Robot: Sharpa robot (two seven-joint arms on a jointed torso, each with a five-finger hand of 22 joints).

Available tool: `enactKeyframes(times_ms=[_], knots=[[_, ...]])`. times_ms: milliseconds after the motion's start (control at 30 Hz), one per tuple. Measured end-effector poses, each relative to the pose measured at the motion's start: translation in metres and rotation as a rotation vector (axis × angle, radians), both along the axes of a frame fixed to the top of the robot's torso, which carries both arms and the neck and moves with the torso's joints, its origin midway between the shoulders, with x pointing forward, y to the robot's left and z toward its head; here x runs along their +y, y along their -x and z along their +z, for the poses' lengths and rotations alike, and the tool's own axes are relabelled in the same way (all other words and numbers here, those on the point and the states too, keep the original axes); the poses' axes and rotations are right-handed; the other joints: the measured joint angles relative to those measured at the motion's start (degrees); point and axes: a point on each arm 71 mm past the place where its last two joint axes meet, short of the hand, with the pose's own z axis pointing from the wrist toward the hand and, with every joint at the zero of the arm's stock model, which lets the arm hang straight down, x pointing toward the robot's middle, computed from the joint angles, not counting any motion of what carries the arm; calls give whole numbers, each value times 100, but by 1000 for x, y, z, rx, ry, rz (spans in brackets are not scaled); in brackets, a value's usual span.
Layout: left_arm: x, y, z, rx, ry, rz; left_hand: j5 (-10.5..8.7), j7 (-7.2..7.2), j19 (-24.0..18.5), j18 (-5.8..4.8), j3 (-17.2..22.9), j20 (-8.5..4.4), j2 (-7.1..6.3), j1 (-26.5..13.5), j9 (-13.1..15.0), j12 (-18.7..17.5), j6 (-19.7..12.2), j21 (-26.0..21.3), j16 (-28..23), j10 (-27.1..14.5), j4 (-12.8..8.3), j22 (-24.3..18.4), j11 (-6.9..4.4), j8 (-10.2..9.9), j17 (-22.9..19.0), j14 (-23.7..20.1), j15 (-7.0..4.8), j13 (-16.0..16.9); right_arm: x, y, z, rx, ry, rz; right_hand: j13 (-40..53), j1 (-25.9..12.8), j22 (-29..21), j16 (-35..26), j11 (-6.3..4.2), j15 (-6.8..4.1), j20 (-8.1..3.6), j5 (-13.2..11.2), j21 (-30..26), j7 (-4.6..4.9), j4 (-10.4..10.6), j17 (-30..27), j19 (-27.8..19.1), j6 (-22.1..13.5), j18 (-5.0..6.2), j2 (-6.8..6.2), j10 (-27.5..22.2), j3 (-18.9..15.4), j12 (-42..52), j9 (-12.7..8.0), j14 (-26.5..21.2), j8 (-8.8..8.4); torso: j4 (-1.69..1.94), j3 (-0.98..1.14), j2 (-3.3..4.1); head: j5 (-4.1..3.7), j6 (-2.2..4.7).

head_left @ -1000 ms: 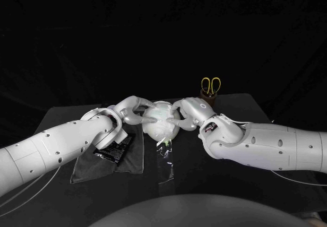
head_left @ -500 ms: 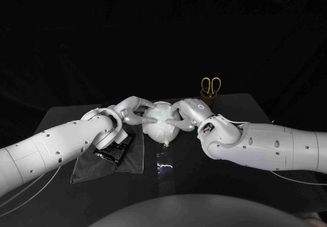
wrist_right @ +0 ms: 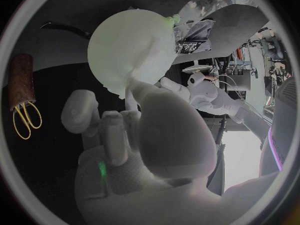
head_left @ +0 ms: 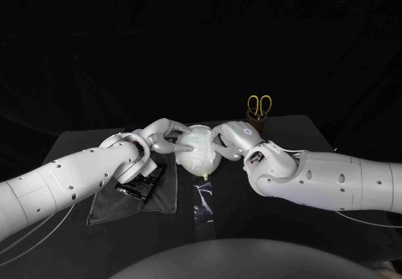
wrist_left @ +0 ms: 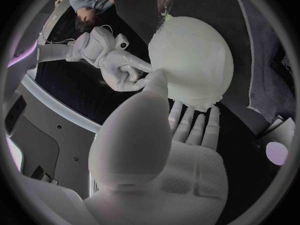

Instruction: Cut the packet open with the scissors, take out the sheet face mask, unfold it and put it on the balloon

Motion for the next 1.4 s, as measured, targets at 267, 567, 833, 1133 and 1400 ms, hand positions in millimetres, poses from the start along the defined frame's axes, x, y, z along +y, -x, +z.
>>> enactKeyframes(times_ms=[267, 567, 833, 1133, 1400], knots=[[0, 0, 0, 4, 0, 0, 0, 0, 0, -1, 0, 0, 0, 0, -1, 0, 0, 0, 0, 0, 0, 0, 0, 0, 0, 0, 0, 0, -1, 1, 1, -13, 0, 3, -1, 21, -1, 0, 0, 0, -52, -3, 373, 0, -201, 0, 137, 0, -37, -51, 0, 438, 222, 97, 0, 201, 0, 0, 0, -15, 0], [1, 0, 0, 6, -1, 1, 0, -1, 0, 0, 0, 0, 0, 0, -1, 0, -1, 0, 0, 0, 0, 1, 0, 0, 0, 0, 0, 0, -11, 5, 3, -28, -6, -7, -5, -124, -4, -4, -41, -20, -70, -3, 668, -34, -335, -5, 256, 79, -40, -196, 0, 780, 251, 123, -20, 295, 0, 1, 1, -19, 0], [2, 0, 0, 8, -2, 3, 0, -1, 0, 0, 0, 0, 0, 0, -2, 0, -1, 0, 0, 0, 0, 1, 0, 0, 0, 0, 0, 0, -26, 10, 8, -43, -19, -18, -2, -206, -4, -19, -41, -20, -91, -3, 758, -33, -368, -4, 278, 117, -42, -221, 0, 856, 251, 120, -21, 317, -2, 1, -2, 5, 0], [2, 0, -1, 9, -2, 2, 0, -1, 0, 0, 0, 0, 0, 0, -4, 0, -1, 0, 0, 0, 0, 1, 0, 0, 0, 0, 0, 0, -18, 10, 18, -89, -33, 149, 0, -402, 0, 0, 116, 107, 97, 0, -70, 227, -488, 0, -56, -475, -42, -299, 10, 831, -71, -29, -21, -146, -4, 3, -5, 27, 0], [1, 0, -1, 10, -2, 0, 0, -1, 0, 0, 0, 0, 0, 0, -5, 0, -1, 0, 0, 0, 0, 2, 0, 0, 0, 0, 0, 0, -8, 0, 22, -122, 63, 294, 0, -258, 0, 0, -72, -22, 33, 0, -441, 29, -654, 0, -280, -708, 54, -530, -7, 762, -206, -200, -19, -586, 5, 4, 8, 44, 0]])
